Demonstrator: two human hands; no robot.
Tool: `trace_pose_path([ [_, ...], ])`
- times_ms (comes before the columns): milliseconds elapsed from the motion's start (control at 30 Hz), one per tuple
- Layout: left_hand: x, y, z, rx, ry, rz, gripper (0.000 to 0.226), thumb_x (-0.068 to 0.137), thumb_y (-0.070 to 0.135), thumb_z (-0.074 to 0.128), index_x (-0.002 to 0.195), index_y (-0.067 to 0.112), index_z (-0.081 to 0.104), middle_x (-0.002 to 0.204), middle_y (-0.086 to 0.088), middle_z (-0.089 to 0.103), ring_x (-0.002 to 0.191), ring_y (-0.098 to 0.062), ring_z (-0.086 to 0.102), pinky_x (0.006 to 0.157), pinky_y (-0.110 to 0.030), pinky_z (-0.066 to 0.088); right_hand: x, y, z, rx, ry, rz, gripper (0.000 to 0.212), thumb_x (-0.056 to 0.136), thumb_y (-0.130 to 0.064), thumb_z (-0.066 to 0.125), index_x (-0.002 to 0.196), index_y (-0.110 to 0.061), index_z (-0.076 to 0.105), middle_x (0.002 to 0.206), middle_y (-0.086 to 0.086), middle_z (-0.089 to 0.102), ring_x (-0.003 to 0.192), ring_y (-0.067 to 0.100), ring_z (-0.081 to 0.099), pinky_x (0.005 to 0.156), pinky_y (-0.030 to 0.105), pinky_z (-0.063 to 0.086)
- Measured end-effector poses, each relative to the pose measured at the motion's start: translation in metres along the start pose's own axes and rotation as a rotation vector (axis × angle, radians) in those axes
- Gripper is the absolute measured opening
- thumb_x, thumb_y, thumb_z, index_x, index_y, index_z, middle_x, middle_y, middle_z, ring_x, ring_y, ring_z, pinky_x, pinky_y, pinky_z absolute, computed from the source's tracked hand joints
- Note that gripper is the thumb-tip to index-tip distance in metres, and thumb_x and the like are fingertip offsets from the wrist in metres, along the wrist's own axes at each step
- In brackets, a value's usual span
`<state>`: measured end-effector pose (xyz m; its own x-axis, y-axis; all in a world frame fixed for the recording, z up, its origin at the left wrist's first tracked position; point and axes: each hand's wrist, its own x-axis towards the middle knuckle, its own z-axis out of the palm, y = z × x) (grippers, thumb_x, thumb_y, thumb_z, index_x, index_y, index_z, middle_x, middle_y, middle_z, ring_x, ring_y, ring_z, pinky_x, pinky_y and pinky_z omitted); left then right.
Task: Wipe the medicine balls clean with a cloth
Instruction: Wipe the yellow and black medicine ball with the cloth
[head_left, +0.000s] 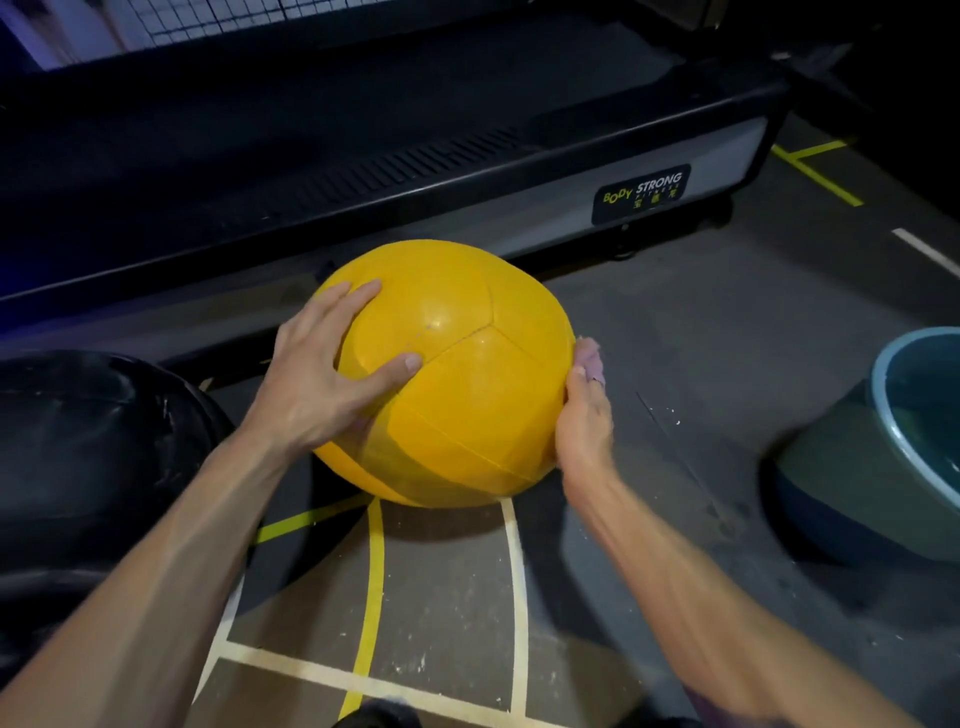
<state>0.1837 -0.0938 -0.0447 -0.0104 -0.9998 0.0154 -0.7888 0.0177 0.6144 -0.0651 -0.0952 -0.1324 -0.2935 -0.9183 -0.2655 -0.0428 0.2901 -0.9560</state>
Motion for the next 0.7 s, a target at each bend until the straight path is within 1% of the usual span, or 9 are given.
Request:
trace_pose_path([
  [100,0.004,-0.003,0.001,-0.007,0.017,0.0,0.1,0.067,0.09,0.053,0.155,0.052,0.028,0.167,0.015,0.019,0.153,-0.021,0.017,0.12,-0.049,0.019,-0.032,-0.037,0.034,-0.218,-0.028,-0.406,0.043,0.11,-0.035,0.028,0.127,-0.014,0.061,0.139,0.008,0.054,0.136,0.021,0.044,0.118,0.04,0.03],
  [167,0.003,-0.007,0.002,0.004,0.041,0.009,0.099,0.067,0.09,0.054,0.155,0.05,0.031,0.166,0.014,0.023,0.153,-0.02,0.021,0.117,-0.039,0.018,-0.043,-0.035,0.047,-0.392,-0.113,-0.691,0.048,0.108,-0.032,0.031,0.15,-0.016,0.046,0.165,0.006,0.028,0.155,0.017,0.012,0.127,0.041,0.005],
  [267,0.0,-0.013,-0.002,-0.028,0.047,-0.012,0.098,0.065,0.091,0.056,0.152,0.053,0.033,0.165,0.016,0.025,0.152,-0.021,0.024,0.115,-0.039,0.019,-0.037,-0.004,0.035,-0.406,-0.162,-0.803,0.057,0.104,-0.024,0.035,0.16,-0.022,0.025,0.17,-0.002,0.01,0.157,0.014,-0.002,0.126,0.051,0.006],
  [367,0.004,-0.014,-0.002,-0.059,0.015,-0.035,0.094,0.068,0.089,0.061,0.151,0.059,0.03,0.165,0.018,0.022,0.151,-0.023,0.022,0.119,-0.054,0.023,-0.038,0.024,0.022,-0.203,-0.058,-0.581,0.058,0.103,-0.026,0.031,0.16,-0.028,0.023,0.17,-0.006,0.009,0.156,0.01,0.004,0.127,0.046,0.013],
  [433,0.007,-0.014,-0.002,-0.079,0.005,-0.042,0.093,0.067,0.088,0.064,0.149,0.061,0.03,0.164,0.018,0.023,0.15,-0.024,0.023,0.118,-0.057,0.027,-0.034,0.036,0.022,-0.023,-0.012,-0.255,0.056,0.103,-0.042,0.025,0.158,-0.043,0.017,0.169,-0.015,0.009,0.155,0.009,0.011,0.126,0.041,0.016],
  [500,0.007,-0.016,-0.004,-0.094,0.004,-0.049,0.093,0.064,0.088,0.063,0.148,0.062,0.031,0.163,0.018,0.024,0.149,-0.024,0.025,0.117,-0.057,0.029,-0.028,0.04,0.023,0.083,0.02,-0.002,0.052,0.101,-0.061,0.022,0.152,-0.056,0.014,0.167,-0.014,0.016,0.151,0.015,0.022,0.122,0.047,0.025],
  [567,0.003,-0.021,-0.007,-0.124,-0.001,-0.062,0.092,0.062,0.087,0.064,0.146,0.064,0.032,0.161,0.019,0.024,0.148,-0.025,0.026,0.116,-0.059,0.031,-0.018,0.042,0.021,0.255,0.031,0.253,0.057,0.097,-0.073,0.023,0.151,-0.054,0.023,0.164,-0.007,0.029,0.142,0.022,0.039,0.107,0.048,0.043],
  [633,-0.002,-0.027,-0.009,-0.165,-0.015,-0.068,0.088,0.061,0.085,0.066,0.141,0.069,0.033,0.156,0.023,0.026,0.146,-0.024,0.028,0.115,-0.062,0.033,-0.012,0.04,0.015,0.453,-0.014,0.48,0.064,0.099,-0.071,0.025,0.157,-0.042,0.025,0.159,-0.003,0.038,0.139,0.028,0.043,0.102,0.045,0.043],
  [700,-0.009,-0.035,-0.012,-0.199,-0.021,-0.069,0.085,0.061,0.082,0.069,0.137,0.072,0.034,0.149,0.029,0.027,0.145,-0.022,0.03,0.115,-0.063,0.034,-0.009,0.033,0.011,0.539,-0.044,0.561,0.065,0.101,-0.067,0.028,0.157,-0.036,0.028,0.156,0.0,0.043,0.137,0.03,0.046,0.096,0.042,0.042],
])
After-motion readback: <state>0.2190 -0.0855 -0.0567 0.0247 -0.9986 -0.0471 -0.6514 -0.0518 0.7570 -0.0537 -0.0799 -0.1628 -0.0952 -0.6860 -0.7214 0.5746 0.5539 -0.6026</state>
